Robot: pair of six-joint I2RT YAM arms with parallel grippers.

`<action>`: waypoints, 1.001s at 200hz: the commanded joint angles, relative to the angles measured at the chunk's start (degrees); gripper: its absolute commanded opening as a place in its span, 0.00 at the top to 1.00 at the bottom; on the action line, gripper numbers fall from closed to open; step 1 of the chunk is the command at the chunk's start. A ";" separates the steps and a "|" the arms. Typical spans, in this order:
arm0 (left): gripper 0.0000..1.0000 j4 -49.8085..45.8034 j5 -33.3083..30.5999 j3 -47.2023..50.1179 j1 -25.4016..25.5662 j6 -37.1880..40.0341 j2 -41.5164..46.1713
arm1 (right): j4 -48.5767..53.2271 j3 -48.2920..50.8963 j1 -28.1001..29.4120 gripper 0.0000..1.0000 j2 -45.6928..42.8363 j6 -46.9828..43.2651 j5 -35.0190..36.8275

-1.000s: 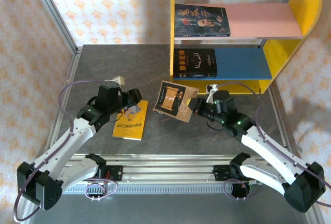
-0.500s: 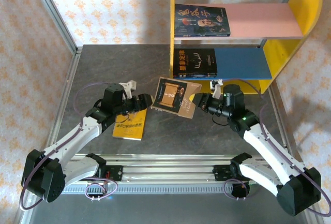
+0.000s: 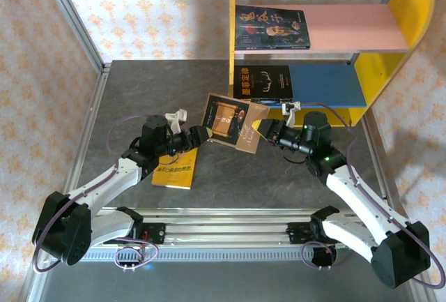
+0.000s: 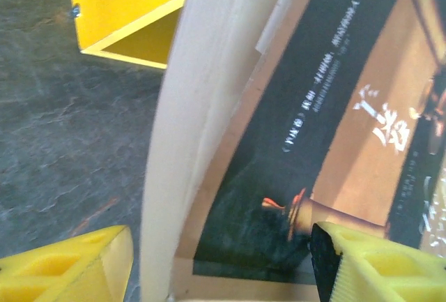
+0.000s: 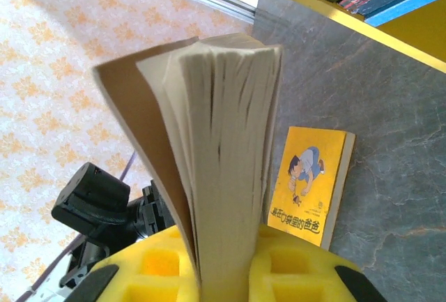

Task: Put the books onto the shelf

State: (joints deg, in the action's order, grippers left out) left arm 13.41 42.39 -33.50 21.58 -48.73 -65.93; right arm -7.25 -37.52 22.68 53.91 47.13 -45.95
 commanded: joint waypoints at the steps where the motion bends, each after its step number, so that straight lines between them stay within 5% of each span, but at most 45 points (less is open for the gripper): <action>1: 0.33 10.90 3.89 1.65 -0.58 -5.59 -0.74 | -9.73 0.59 -0.19 0.93 -0.57 2.46 -2.12; 57: 0.38 25.92 4.82 4.71 -0.66 -14.70 -2.96 | -10.13 3.04 -0.17 0.93 -1.60 2.96 -1.25; 104: 0.69 25.92 3.11 4.76 -0.59 -14.64 -2.72 | -8.28 4.07 -0.10 0.90 -2.44 2.44 -1.12; 151: 0.93 28.77 -2.44 6.86 -0.50 -16.60 0.28 | -8.18 6.87 0.16 0.78 -4.80 5.26 2.45; 200: 1.00 37.08 -5.61 9.06 -0.53 -21.49 1.02 | -9.45 9.41 3.70 0.65 -6.89 8.03 8.47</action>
State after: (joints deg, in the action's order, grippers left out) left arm 42.02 41.10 -25.08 21.26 -68.16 -65.63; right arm -11.94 -28.88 24.18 48.75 53.19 -40.25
